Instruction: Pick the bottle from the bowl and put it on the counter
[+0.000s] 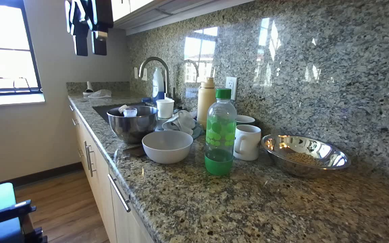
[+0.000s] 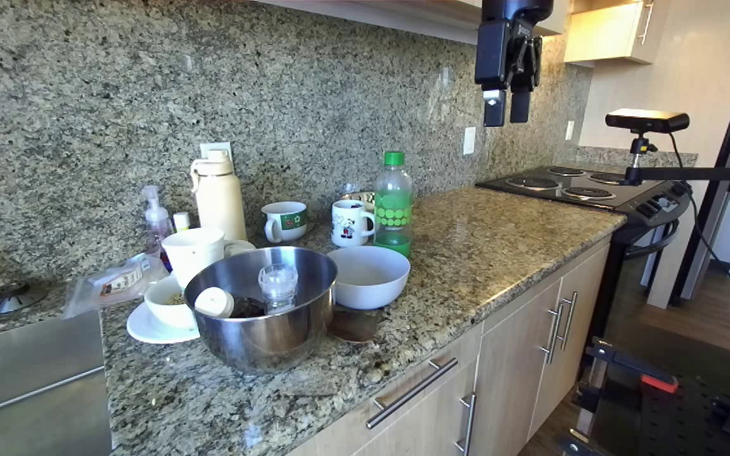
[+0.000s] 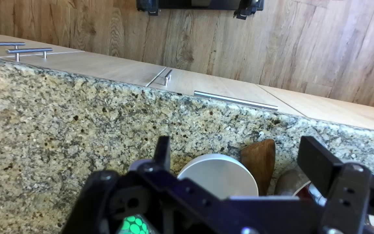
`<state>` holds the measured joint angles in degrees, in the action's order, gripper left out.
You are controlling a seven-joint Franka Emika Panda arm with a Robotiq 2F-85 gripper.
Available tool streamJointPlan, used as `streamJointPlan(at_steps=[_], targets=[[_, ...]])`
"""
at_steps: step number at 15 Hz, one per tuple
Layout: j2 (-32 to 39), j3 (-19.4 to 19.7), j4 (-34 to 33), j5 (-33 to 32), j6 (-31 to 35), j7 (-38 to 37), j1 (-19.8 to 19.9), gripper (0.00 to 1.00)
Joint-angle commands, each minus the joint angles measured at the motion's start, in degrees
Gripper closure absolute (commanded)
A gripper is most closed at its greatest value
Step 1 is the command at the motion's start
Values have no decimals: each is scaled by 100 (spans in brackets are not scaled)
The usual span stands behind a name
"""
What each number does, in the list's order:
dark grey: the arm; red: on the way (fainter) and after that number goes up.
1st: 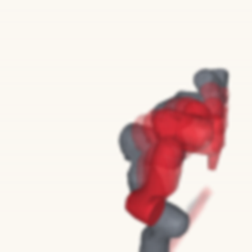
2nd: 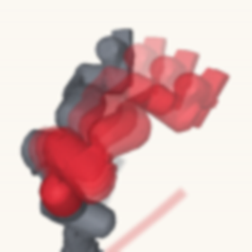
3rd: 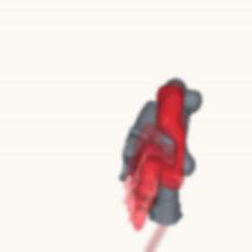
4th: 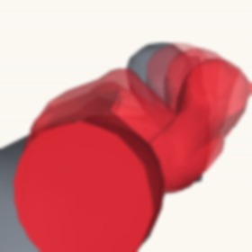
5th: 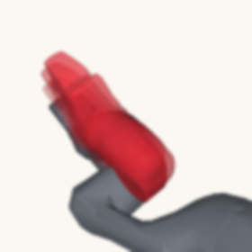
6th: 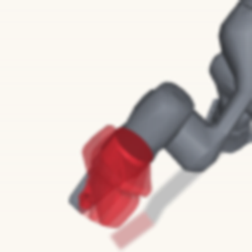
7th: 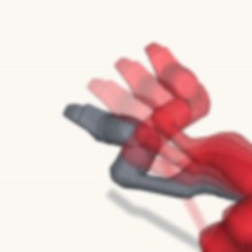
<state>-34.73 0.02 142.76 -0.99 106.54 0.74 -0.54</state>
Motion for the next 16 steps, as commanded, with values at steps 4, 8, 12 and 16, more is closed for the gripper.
streamJointPlan(at_steps=[4, 8, 12, 16], targets=[[3, -6, -11, 3, -13, 1, 6, 0], [3, -6, -11, 3, -13, 1, 6, 0], [350, 93, -144, 122, 197, -80, 52, 0], [1047, -36, -569, 164, 697, -187, -53, 0]])
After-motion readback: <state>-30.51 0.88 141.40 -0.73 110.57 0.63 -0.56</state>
